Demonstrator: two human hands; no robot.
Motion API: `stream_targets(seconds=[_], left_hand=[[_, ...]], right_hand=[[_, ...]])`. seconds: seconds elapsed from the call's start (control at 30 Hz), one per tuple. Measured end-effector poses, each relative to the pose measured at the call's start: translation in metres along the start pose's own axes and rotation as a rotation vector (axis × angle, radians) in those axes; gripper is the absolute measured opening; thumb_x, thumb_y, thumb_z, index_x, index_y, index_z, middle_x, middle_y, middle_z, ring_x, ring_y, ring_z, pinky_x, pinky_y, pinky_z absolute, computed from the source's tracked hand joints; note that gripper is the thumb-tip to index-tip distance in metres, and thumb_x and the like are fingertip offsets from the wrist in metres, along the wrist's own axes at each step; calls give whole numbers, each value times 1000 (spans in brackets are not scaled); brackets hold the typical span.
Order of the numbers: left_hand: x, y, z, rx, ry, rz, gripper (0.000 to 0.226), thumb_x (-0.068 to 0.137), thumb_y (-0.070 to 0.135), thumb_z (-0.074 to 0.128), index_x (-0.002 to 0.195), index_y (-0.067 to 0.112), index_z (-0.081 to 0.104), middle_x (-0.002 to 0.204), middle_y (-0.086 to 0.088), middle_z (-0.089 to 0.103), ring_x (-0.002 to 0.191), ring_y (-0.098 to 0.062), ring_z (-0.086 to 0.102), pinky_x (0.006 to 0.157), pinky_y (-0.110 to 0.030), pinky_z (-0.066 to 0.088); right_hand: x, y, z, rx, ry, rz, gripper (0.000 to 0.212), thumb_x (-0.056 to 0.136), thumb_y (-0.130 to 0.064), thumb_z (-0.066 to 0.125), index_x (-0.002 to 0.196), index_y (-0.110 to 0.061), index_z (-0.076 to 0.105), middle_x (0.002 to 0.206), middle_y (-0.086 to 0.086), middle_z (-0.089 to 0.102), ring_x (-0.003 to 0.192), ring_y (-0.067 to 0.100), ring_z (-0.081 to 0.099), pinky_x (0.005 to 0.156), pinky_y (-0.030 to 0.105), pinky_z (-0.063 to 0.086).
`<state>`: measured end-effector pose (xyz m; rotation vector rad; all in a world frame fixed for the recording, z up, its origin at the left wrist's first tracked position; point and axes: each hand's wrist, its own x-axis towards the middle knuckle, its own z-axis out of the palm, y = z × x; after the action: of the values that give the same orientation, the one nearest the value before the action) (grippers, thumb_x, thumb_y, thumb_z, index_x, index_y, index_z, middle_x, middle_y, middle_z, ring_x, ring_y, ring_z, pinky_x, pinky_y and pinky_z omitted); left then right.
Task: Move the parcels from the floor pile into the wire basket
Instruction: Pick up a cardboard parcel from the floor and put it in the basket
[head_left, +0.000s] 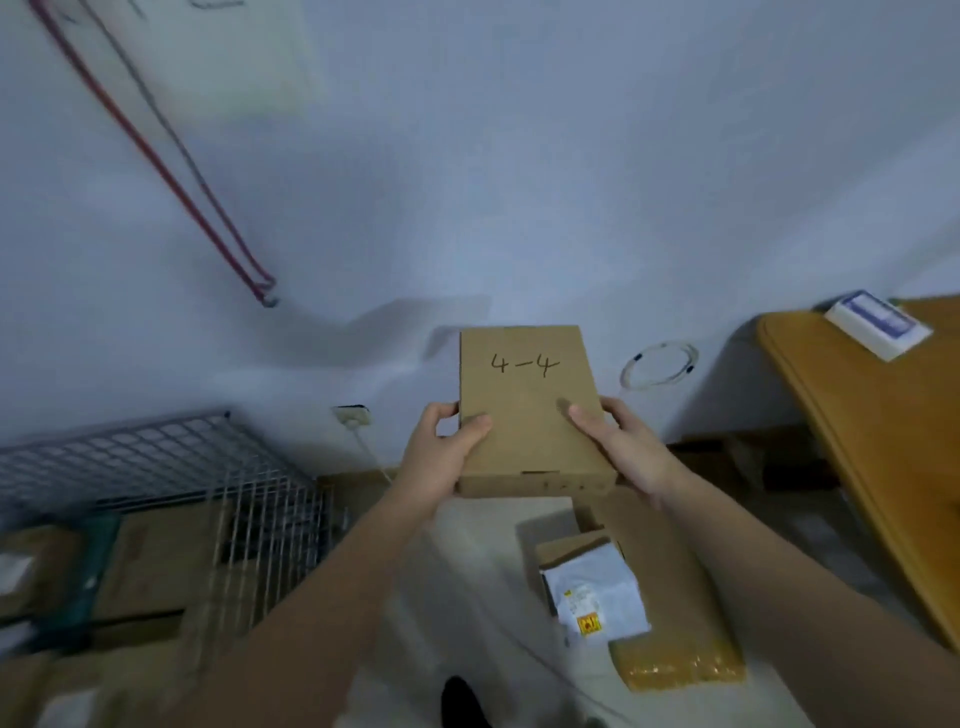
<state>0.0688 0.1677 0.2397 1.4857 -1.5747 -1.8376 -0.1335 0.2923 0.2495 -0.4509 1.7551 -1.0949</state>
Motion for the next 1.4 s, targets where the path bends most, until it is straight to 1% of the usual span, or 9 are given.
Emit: stream_targets(seconds=[0.07, 0.17, 0.3, 0.5, 0.6, 0.83, 0.97, 1.2, 1.4], left_hand=[[-36, 8, -26, 9, 33, 34, 47, 91, 47, 76, 127, 27, 53, 108, -3, 77, 88, -21, 79, 86, -49, 64], [-97, 4, -58, 49, 137, 85, 51, 94, 50, 70, 132, 26, 46, 119, -4, 68, 96, -21, 73, 77, -38, 63], [-184, -27, -99, -31, 327, 60, 60, 95, 58, 65, 139, 26, 39, 130, -6, 59, 111, -28, 67, 89, -49, 62], [-308, -86, -158, -252, 573, 29, 55, 93, 57, 66, 135, 29, 44, 125, -2, 64, 102, -22, 69, 69, -37, 60], [-361, -115, -195, -375, 658, 25, 51, 94, 55, 67, 133, 31, 45, 118, 1, 65, 96, -20, 71, 56, -30, 58], [-463, -183, -314, -452, 824, 23, 57, 90, 59, 69, 134, 34, 44, 116, 2, 66, 94, -21, 74, 64, -38, 65], [-506, -225, -390, -393, 868, 6, 58, 88, 62, 70, 133, 35, 46, 117, 3, 68, 92, -20, 75, 70, -41, 66], [-517, -282, -487, -352, 844, -75, 53, 89, 59, 70, 130, 32, 48, 111, 2, 67, 95, -22, 72, 82, -54, 64], [-472, -294, -553, -282, 723, -74, 47, 93, 56, 68, 129, 35, 45, 113, 4, 65, 96, -19, 72, 80, -43, 65]], right_hand=[[-30, -17, 20, -53, -24, -42, 54, 91, -56, 70, 132, -28, 49, 110, -1, 70, 95, 18, 71, 73, 34, 58], [-64, -27, 49, -131, -103, -106, 56, 90, -56, 71, 133, -26, 51, 114, 1, 71, 98, 22, 73, 85, 44, 61], [-108, -29, 100, -180, -277, -160, 51, 88, -56, 73, 130, -30, 58, 112, 0, 75, 97, 22, 76, 88, 48, 62], [-182, -22, 197, -299, -522, -257, 52, 88, -49, 76, 135, -37, 57, 111, 1, 77, 93, 18, 78, 91, 42, 61], [-225, -19, 256, -341, -600, -309, 49, 92, -46, 73, 137, -38, 56, 113, 3, 74, 97, 19, 75, 81, 33, 58], [-312, -2, 411, -394, -758, -388, 53, 95, -44, 70, 144, -36, 52, 117, -2, 71, 102, 20, 73, 76, 28, 59], [-349, 30, 497, -368, -787, -386, 60, 93, -45, 71, 148, -31, 51, 120, -4, 70, 101, 19, 74, 83, 33, 62], [-371, 72, 596, -390, -743, -317, 76, 88, -52, 73, 154, -29, 44, 121, -9, 69, 97, 7, 72, 68, 17, 56], [-336, 71, 652, -393, -606, -247, 78, 85, -57, 73, 153, -31, 45, 140, 2, 57, 107, 15, 64, 74, 26, 53]])
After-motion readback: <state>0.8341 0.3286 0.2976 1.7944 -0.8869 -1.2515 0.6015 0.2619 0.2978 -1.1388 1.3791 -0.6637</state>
